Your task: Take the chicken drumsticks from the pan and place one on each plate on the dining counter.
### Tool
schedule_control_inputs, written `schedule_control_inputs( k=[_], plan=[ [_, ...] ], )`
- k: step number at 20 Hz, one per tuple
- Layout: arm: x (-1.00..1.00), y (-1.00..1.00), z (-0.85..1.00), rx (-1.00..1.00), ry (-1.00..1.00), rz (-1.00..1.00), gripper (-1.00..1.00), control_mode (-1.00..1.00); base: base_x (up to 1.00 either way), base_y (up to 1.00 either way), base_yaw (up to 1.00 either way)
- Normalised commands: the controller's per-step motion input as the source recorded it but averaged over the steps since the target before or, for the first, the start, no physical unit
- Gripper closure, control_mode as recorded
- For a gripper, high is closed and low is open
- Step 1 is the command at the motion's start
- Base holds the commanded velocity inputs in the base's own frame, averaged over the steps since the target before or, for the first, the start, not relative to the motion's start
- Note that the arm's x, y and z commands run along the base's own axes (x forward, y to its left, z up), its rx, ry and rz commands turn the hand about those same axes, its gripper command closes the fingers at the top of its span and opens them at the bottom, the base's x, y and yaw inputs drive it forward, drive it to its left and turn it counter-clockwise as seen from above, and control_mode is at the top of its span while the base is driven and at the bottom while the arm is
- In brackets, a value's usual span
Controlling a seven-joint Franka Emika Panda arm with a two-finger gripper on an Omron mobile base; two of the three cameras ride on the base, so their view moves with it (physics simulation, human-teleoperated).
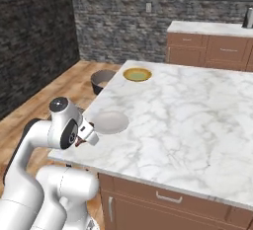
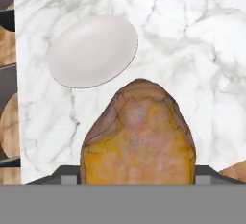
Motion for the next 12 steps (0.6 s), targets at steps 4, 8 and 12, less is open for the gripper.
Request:
schedule_control_inputs(
  k=[4, 8, 12],
  plan=[
    [0.44, 0.28, 0.00, -0.04, -0.02, -0.12, 1.00, -1.00, 0.43, 0.43, -0.16],
    [1.00, 0.09, 0.00, -0.01, 0.00, -0.11, 1.00, -1.00, 0.00, 0.00, 0.00],
    [1.00, -0.20, 0.00, 0.00, 0.12, -0.02, 1.00, -1.00, 0.00, 0.00, 0.00]
  ],
)
